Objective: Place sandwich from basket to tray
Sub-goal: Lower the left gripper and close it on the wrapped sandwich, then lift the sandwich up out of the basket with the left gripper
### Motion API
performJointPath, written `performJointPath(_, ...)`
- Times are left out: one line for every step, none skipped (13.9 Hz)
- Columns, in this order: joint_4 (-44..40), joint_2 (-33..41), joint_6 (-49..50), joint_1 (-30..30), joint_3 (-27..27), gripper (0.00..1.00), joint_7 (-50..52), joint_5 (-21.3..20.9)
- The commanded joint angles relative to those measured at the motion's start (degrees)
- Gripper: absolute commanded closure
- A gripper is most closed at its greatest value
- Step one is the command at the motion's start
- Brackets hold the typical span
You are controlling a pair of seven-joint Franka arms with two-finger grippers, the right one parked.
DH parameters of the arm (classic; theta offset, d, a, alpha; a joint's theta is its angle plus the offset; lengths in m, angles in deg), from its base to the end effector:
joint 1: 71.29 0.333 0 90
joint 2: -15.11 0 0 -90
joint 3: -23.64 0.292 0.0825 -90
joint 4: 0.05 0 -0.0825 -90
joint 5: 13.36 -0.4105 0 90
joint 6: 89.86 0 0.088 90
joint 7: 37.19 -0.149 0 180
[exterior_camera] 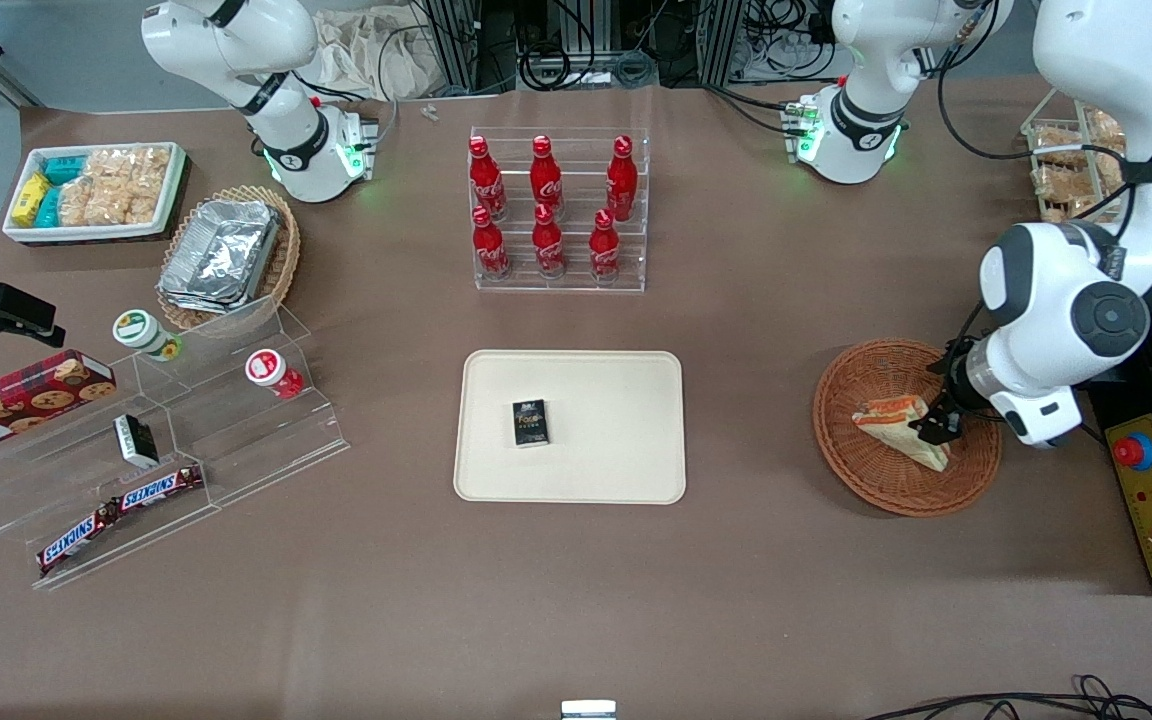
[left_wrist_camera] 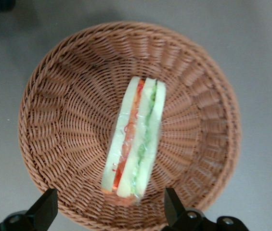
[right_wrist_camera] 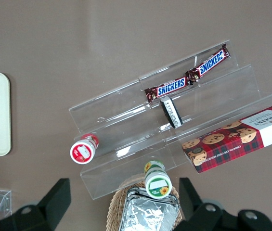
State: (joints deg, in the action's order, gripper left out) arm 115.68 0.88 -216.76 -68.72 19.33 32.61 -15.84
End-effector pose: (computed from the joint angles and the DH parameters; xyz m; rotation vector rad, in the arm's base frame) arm 0.5992 -0.0156 0.2423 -2.5890 -1.7014 0.0520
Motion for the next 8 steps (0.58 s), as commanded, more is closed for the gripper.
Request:
performJointPath(-1.7,-1.4,1.0,-0.3,-0.1,0.00,1.5,-0.5)
performJointPath(-1.6,-1.9,0.3,-0.5,-0.1,0.00,1.6,-0.5)
performJointPath(-1.5,-2.9,-1.2,-0.6,-0.1,0.00,1.6,-0.5)
performJointPath(-1.2,-3.9,-2.6,-0.6,-0.1,0.00,1.6,-0.6)
performJointPath(-0.9,-4.7,-4.0,-0.6,0.0,0.00,1.6,-0.6)
performJointPath(-0.2,-5.2,-5.5,-0.5,0.0,0.00,1.6,-0.6)
performJointPath(0.3,-5.6,-6.8,-0.5,0.0,0.00,1.6,-0.6)
performJointPath(0.8,-5.9,-7.7,-0.5,0.0,0.00,1.6,-0.6)
